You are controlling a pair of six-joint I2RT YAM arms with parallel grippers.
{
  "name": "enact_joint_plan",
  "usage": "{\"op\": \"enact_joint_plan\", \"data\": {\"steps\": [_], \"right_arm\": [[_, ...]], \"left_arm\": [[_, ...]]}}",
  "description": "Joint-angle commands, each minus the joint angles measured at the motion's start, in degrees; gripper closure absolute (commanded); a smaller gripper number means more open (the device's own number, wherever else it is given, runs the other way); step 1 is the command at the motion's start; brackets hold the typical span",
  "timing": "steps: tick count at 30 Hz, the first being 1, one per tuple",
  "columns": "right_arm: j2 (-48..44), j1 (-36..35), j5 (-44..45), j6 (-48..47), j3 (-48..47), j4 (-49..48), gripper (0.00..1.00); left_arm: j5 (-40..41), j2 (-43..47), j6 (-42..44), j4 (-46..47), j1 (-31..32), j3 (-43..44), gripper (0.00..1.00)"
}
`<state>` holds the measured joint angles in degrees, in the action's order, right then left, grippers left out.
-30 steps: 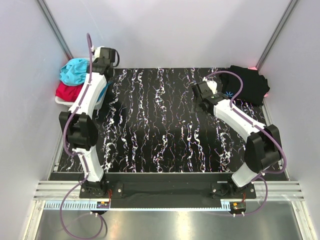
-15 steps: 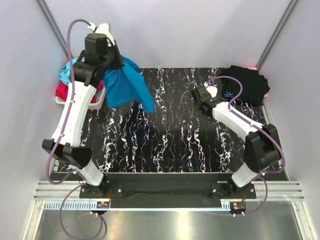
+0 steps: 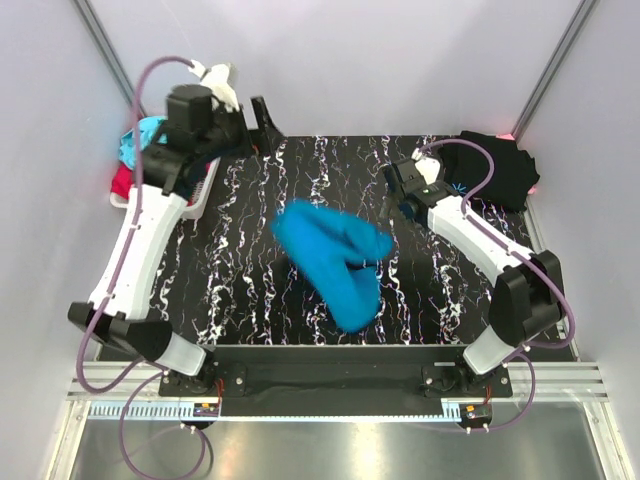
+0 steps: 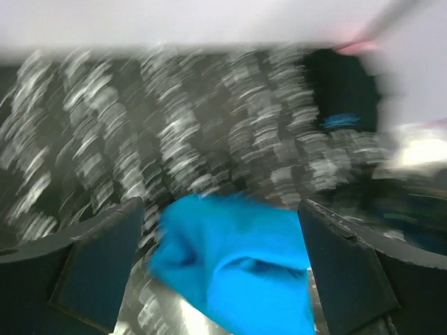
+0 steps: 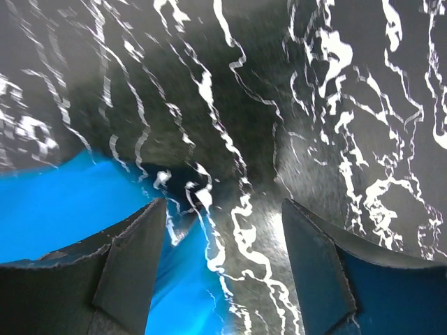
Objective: Fold and stack the t-shirts
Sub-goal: Move the tshirt to the center of the board, then flatten the tshirt out
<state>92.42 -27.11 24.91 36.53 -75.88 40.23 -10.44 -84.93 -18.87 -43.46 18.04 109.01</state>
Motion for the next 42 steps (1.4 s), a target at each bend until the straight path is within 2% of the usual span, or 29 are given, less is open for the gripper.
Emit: {"op": "enact_joint_plan", "data": {"steps": [1, 2, 5, 9, 10, 13, 19, 25, 28, 32, 37, 42], "right_arm": [[-2.0, -0.5, 3.1, -0.2, -3.8, 0.3, 0.25], [-1.7, -0.5, 3.0, -0.5, -4.2, 0.3, 0.25], [-1.2, -0.6, 1.7, -2.3, -3.8, 0.2, 0.26], [-3.8, -0.6, 0.2, -3.6, -0.5, 0.1, 0.27], [-6.0, -0.6, -0.6, -5.1, 2.2, -0.7, 0.25], [-9.3, -0.6, -2.5, -8.3, 7.5, -4.6, 0.23], [-6.6, 0.0, -5.7, -6.2, 9.3, -1.8, 0.22], [-3.2, 0.0, -2.8, -2.9, 9.0, 0.9, 0.27], [-1.5, 1.3, -0.6, 2.4, 10.7, 4.0, 0.37], [-2.3, 2.1, -0.8, 7.8, 16.1, 4.2, 0.41], [-6.7, 2.1, 4.1, 13.2, 22.4, 6.0, 0.44], [-8.9, 2.6, 7.3, 14.8, 24.9, 7.8, 0.45]], "left_arm": [[26.5, -2.1, -1.9, -4.3, 0.1, -6.5, 0.01], [29.6, -2.8, -3.2, -5.7, 0.0, -8.4, 0.01], [32.1, -3.1, -6.1, -5.8, 0.2, -11.8, 0.01], [23.5, -2.8, -6.6, -4.1, 2.3, -16.2, 0.04], [18.8, -2.7, -6.4, -3.5, 2.7, -17.6, 0.04], [12.1, -2.4, -7.2, 0.3, 4.0, -24.8, 0.05], [8.2, -3.0, -9.8, 2.9, 6.2, -31.8, 0.06], [8.1, -3.1, -10.6, 3.4, 8.7, -34.2, 0.11], [10.2, -2.5, -11.2, 2.9, 11.5, -35.8, 0.18], [16.3, -0.9, -13.8, 2.4, 17.8, -41.0, 0.19], [20.1, 1.6, -19.5, 2.9, 25.3, -47.1, 0.19], [22.8, 3.4, -22.2, 2.9, 32.4, -47.9, 0.19]]}}
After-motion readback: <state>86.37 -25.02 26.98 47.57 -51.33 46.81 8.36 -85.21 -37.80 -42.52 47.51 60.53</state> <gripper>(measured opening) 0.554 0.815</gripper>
